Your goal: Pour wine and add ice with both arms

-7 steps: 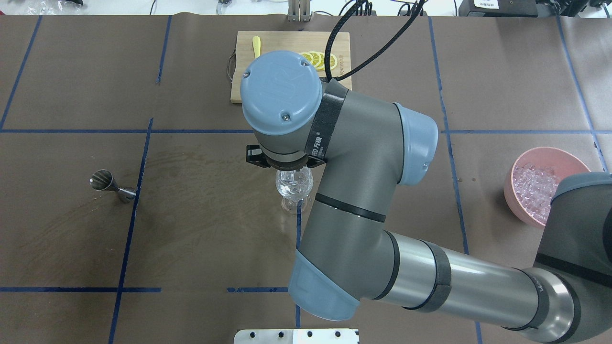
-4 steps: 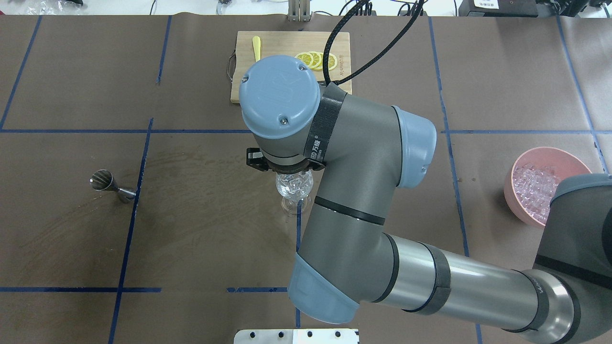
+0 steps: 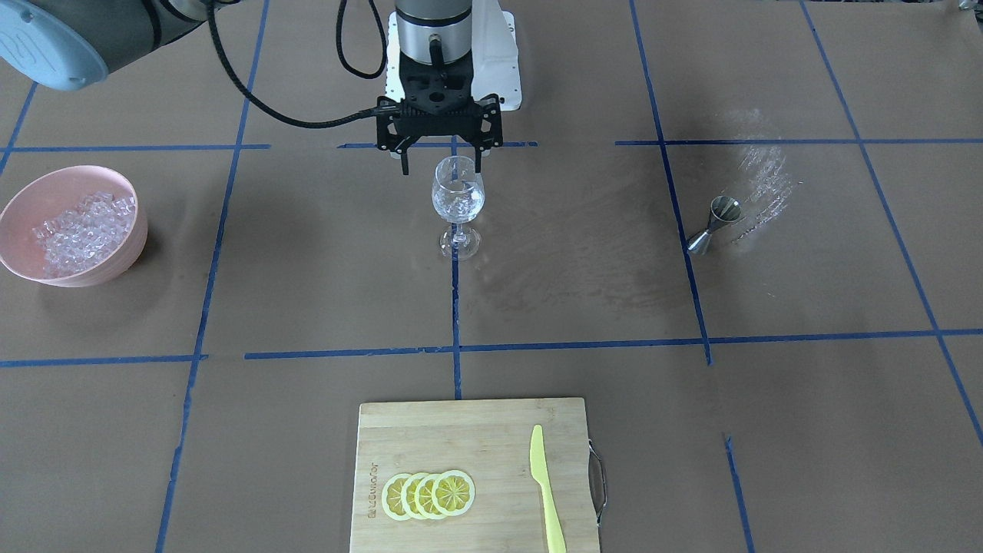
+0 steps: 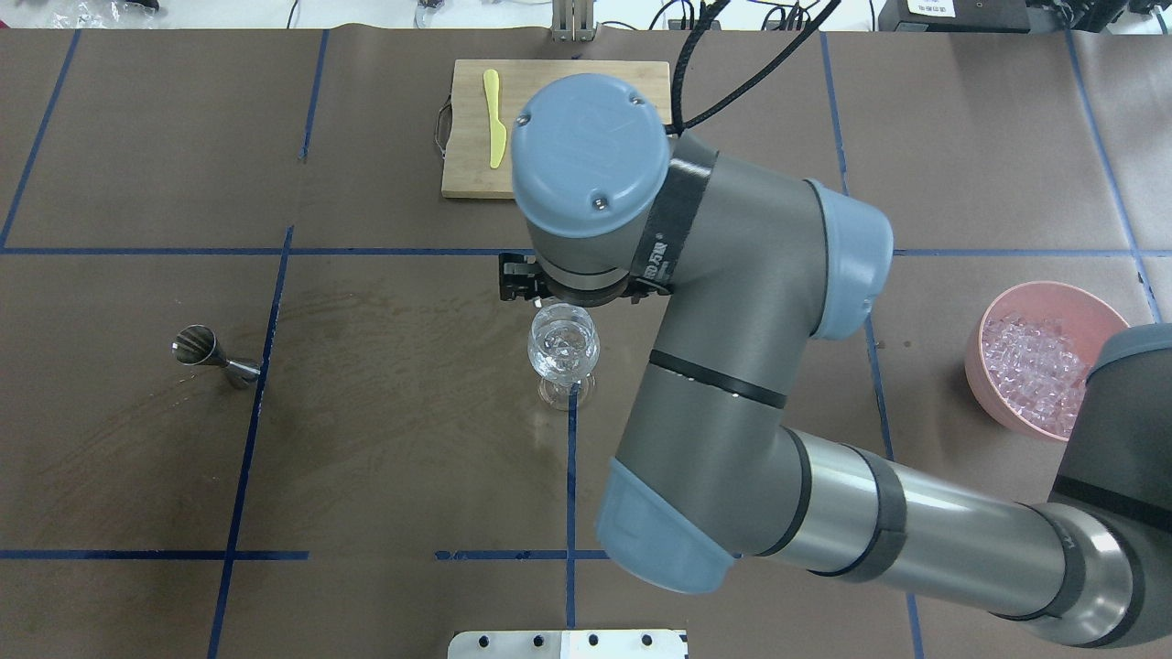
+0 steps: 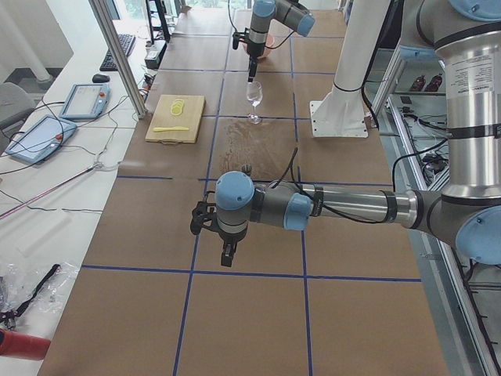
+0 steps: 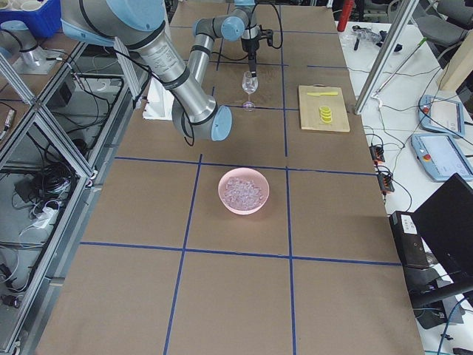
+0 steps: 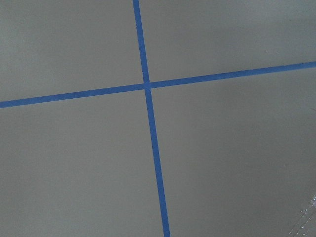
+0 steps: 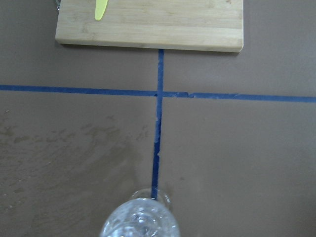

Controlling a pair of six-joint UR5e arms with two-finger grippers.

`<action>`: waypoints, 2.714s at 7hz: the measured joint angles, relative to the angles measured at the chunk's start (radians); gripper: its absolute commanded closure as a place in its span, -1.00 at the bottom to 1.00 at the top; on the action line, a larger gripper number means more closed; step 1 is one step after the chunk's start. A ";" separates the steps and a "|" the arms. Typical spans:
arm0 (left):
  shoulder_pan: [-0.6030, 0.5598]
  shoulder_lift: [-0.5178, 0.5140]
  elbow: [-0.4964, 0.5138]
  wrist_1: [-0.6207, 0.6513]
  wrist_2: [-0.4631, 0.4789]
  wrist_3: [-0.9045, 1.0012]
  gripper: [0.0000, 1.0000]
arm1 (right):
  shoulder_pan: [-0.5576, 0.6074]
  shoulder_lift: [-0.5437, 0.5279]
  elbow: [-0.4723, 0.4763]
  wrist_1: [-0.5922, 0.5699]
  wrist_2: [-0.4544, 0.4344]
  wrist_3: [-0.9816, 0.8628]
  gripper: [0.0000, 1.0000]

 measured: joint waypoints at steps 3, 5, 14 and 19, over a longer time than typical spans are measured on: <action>0.000 0.000 0.000 -0.001 0.000 0.000 -1.00 | 0.210 -0.194 0.103 0.008 0.158 -0.293 -1.00; -0.002 0.006 0.001 0.000 -0.001 0.000 -1.00 | 0.390 -0.366 0.109 0.033 0.263 -0.561 -1.00; -0.015 0.022 0.001 0.001 0.000 -0.002 -1.00 | 0.898 -1.014 -0.010 0.347 0.491 -1.022 -1.00; -0.015 0.026 -0.001 0.004 -0.001 -0.002 -1.00 | 0.982 -1.096 -0.030 0.347 0.542 -1.120 -1.00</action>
